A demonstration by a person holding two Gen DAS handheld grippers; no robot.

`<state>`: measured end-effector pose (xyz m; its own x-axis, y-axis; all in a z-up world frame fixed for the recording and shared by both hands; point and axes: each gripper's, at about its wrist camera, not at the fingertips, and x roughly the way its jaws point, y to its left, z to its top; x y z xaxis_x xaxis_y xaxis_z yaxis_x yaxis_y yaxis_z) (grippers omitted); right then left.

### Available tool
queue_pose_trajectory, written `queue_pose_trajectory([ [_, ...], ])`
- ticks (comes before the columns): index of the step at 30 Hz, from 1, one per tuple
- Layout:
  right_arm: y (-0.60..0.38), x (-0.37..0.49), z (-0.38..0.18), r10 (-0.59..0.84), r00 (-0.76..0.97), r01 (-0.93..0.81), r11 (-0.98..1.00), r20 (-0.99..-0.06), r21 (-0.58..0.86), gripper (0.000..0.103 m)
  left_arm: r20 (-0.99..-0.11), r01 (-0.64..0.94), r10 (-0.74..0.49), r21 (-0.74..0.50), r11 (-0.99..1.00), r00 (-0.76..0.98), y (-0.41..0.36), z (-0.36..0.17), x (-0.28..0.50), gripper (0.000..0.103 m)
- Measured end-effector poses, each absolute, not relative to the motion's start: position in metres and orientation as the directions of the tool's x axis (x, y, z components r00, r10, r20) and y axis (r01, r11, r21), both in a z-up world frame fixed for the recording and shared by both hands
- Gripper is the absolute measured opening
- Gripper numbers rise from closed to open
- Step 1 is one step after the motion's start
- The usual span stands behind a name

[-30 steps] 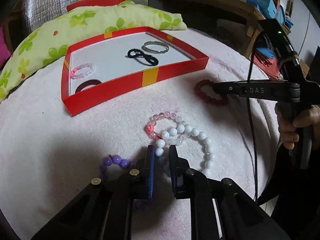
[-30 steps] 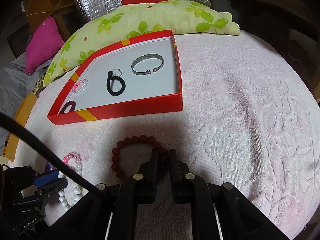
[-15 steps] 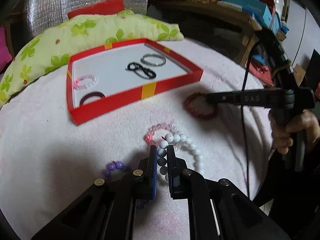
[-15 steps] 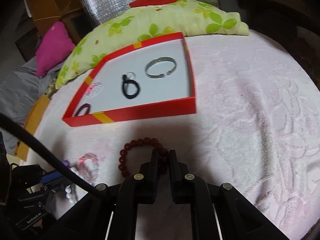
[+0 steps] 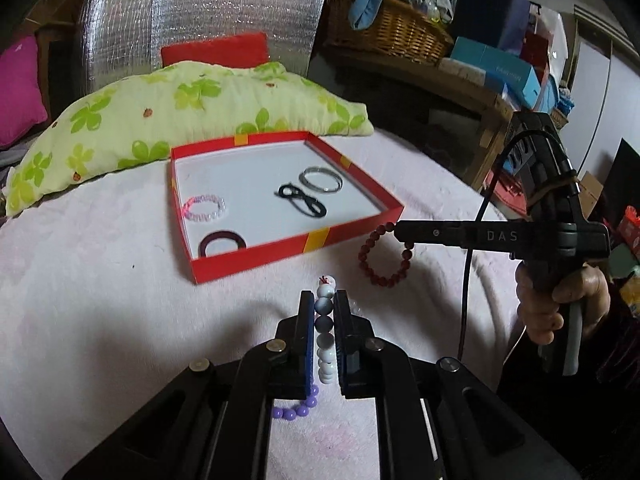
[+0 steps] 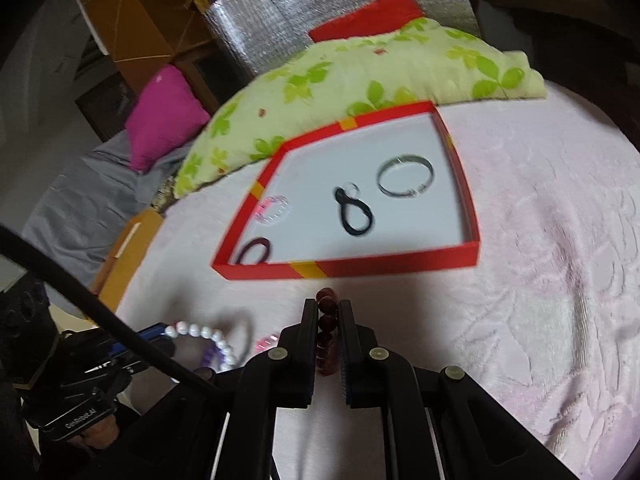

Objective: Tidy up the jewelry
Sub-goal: 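Carry the white and red bead bracelets into the red box and open both tools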

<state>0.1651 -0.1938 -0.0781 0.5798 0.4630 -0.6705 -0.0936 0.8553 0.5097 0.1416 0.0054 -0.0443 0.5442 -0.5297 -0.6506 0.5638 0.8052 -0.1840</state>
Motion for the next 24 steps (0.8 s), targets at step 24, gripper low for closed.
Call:
queue_pose_trajectory([
  [24,-0.2,0.318,-0.065,0.443,0.597,-0.021,0.842,-0.669,0.539,0.01,-0.63,0.518,-0.537,-0.239,0.822,0.561,-0.021,-0.034,0.275,0.01],
])
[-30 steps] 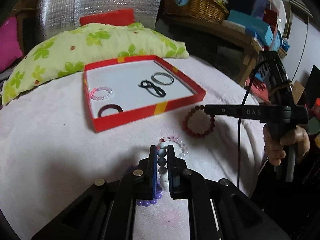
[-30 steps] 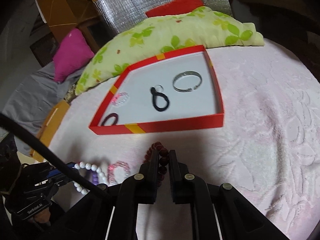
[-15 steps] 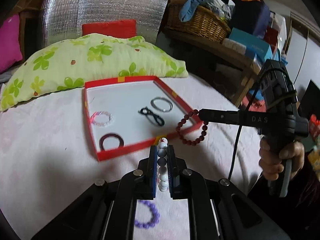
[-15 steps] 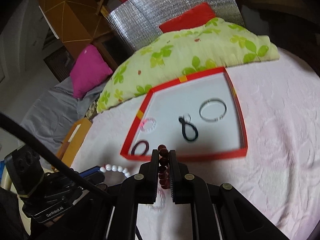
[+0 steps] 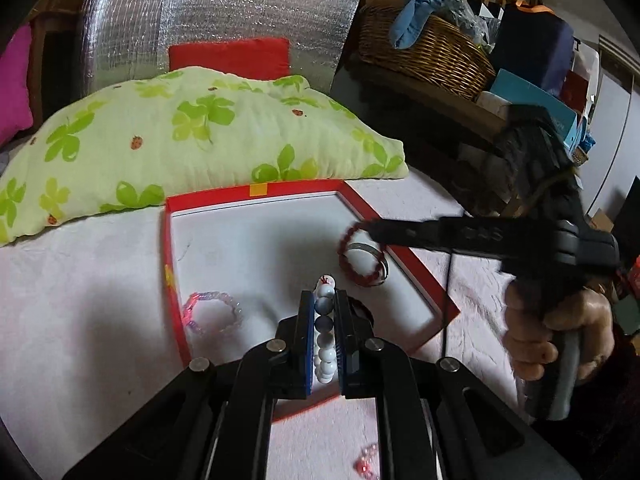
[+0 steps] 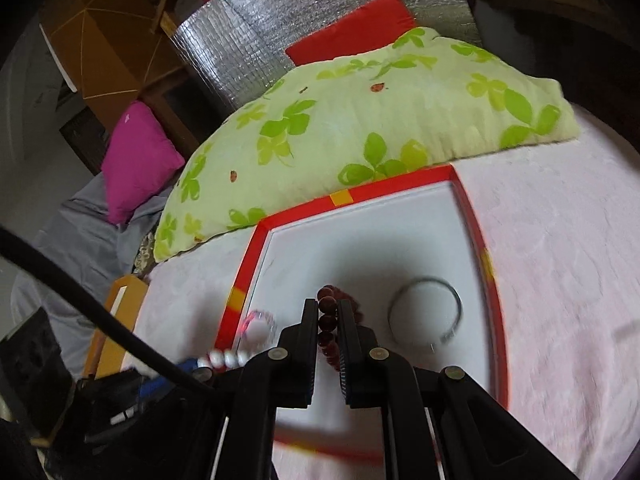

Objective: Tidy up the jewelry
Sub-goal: 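Carry the white and red bead bracelets into the red box and open both tools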

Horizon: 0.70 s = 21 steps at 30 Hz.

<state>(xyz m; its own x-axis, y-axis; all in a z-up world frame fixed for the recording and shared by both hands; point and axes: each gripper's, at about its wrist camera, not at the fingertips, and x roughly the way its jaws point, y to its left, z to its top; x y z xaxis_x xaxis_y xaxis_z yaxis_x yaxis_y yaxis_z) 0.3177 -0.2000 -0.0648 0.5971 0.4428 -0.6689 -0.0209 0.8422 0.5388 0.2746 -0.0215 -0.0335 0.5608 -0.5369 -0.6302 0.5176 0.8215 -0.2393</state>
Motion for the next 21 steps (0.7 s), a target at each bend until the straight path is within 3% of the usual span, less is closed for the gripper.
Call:
queue_pose_trajectory([
  [13,-0.195,0.382,-0.101,0.47,0.555,0.035,0.811,-0.687,0.584,0.01,-0.666,0.524,-0.541,-0.256,0.812,0.513,-0.031,-0.06,0.301,0.01],
  [21,-0.205,0.383,-0.108,0.42,0.556,0.091,0.827,-0.717,0.554,0.013,-0.728,0.484,-0.424,-0.145,0.863,0.539,-0.034,-0.073,0.303,0.01],
])
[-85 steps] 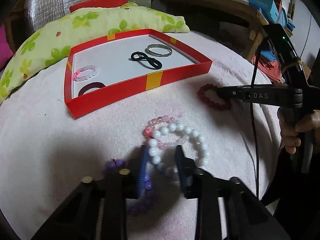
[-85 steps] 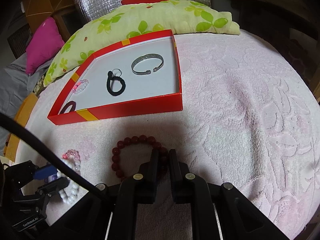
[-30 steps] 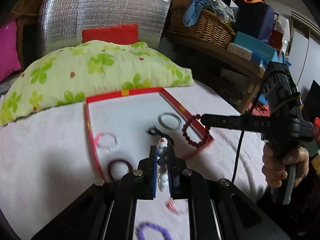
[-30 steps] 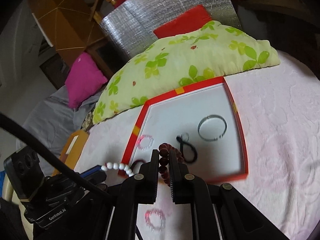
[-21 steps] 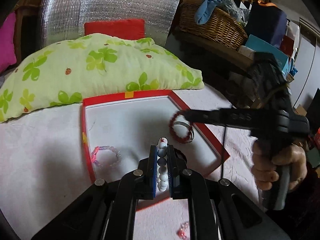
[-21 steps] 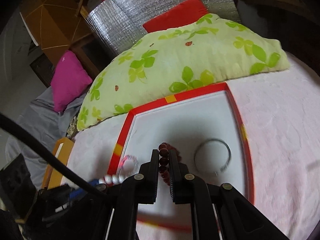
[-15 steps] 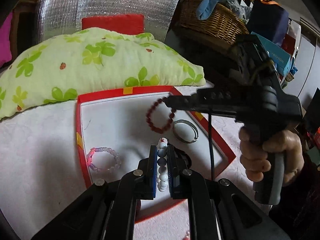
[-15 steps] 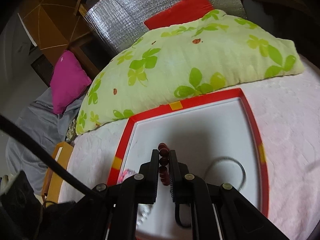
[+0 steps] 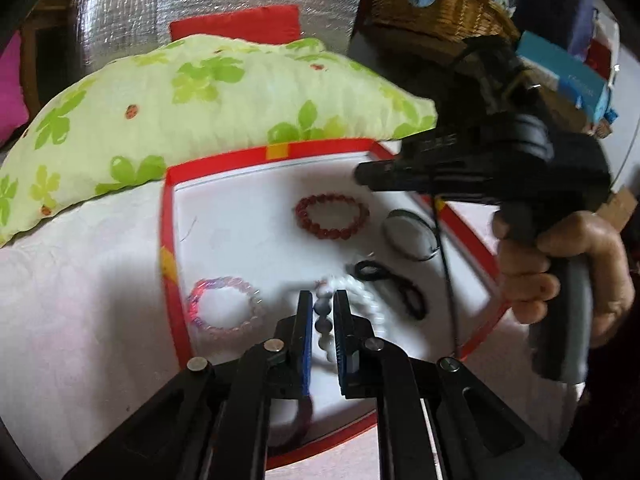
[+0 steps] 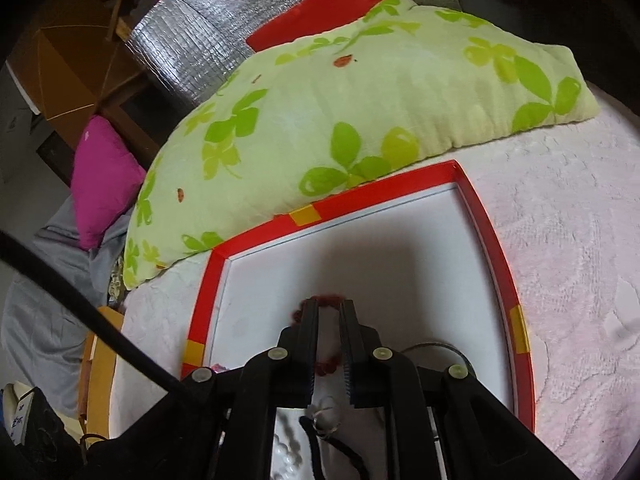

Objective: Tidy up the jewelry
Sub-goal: 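Carry the white and red bead bracelets into the red box and open both tools, then withdraw both tools from the box toward the purple and pink bracelets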

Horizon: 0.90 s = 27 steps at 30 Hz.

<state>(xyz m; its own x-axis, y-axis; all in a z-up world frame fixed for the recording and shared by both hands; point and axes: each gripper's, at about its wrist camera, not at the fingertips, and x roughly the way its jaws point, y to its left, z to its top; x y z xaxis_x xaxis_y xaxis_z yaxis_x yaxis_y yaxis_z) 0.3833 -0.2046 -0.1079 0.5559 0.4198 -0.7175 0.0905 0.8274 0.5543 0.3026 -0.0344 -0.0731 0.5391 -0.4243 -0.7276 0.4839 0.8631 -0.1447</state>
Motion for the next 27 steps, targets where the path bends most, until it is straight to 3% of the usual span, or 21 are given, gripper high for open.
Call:
queue_pose_trajectory([
  [4,-0.208,0.379,-0.109,0.4,0.552,0.102,0.839,-0.732,0.535,0.019,-0.722,0.471,-0.398,-0.113,0.875,0.566,-0.029,-0.071,0.3,0.013],
  [14,-0.214,0.349,-0.085,0.371,0.579,0.06,0.869,-0.727,0.491,0.019,-0.692,0.397,-0.304,-0.027,0.917,0.655,-0.007,-0.056,0.285,0.018],
  [21,-0.203,0.316,-0.065,0.372,0.589,0.008,0.885,-0.717,0.465,0.02,-0.672,0.383,-0.241,0.068,0.921,0.701,-0.004,-0.051,0.253,0.051],
  [27,-0.2,0.284,-0.054,0.384,0.597,-0.012,0.882,-0.705,0.471,0.026,-0.67,0.367,-0.195,0.125,0.922,0.716,-0.002,-0.052,0.23,0.063],
])
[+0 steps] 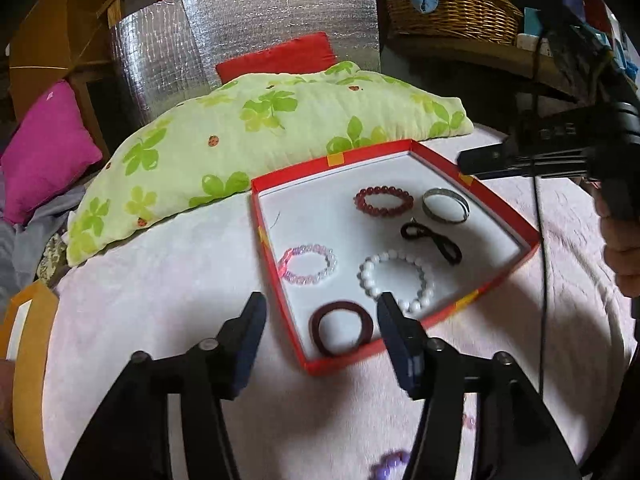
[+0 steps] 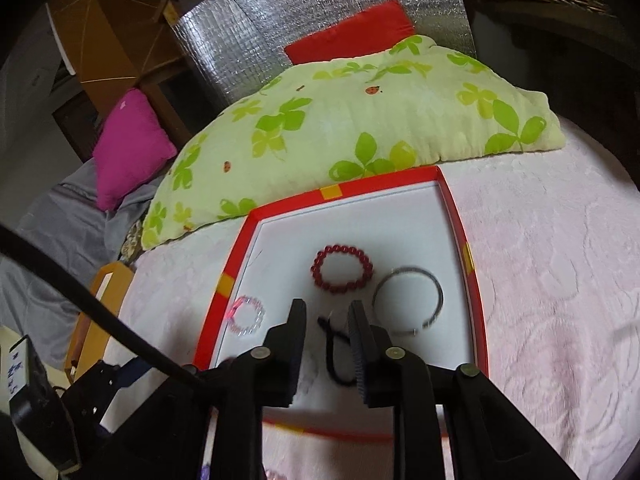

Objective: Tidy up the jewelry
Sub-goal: 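Withdraw both tools from the box toward the purple and pink bracelets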

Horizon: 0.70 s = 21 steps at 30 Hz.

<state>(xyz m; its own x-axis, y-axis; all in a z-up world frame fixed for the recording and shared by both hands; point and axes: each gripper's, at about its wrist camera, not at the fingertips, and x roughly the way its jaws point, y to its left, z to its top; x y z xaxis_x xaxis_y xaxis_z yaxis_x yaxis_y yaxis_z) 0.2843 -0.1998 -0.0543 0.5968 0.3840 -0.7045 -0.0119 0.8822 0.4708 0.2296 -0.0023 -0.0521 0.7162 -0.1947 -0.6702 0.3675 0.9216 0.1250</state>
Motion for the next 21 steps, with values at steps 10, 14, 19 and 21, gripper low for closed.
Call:
queue_pose_trajectory([
  [10,-0.202,0.224,-0.049,0.44,0.575,-0.045,0.858,-0.689,0.511,0.03,-0.681,0.269,-0.156,0.062,0.961,0.715,0.037,-0.056,0.183,0.066],
  [14,-0.195,0.2,-0.056,0.463,0.549,-0.05,0.85,-0.696,0.525,0.047,-0.694,0.251,-0.135,0.068,0.966,0.707,0.043,-0.065,0.163,0.066],
  [19,-0.181,0.175,-0.066,0.481,0.506,-0.074,0.851,-0.716,0.519,0.047,-0.705,0.24,-0.113,0.084,0.967,0.7,0.044,-0.072,0.142,0.066],
  [21,-0.175,0.166,-0.07,0.482,0.489,-0.079,0.854,-0.727,0.514,0.047,-0.706,0.235,-0.104,0.09,0.968,0.7,0.043,-0.074,0.136,0.067],
])
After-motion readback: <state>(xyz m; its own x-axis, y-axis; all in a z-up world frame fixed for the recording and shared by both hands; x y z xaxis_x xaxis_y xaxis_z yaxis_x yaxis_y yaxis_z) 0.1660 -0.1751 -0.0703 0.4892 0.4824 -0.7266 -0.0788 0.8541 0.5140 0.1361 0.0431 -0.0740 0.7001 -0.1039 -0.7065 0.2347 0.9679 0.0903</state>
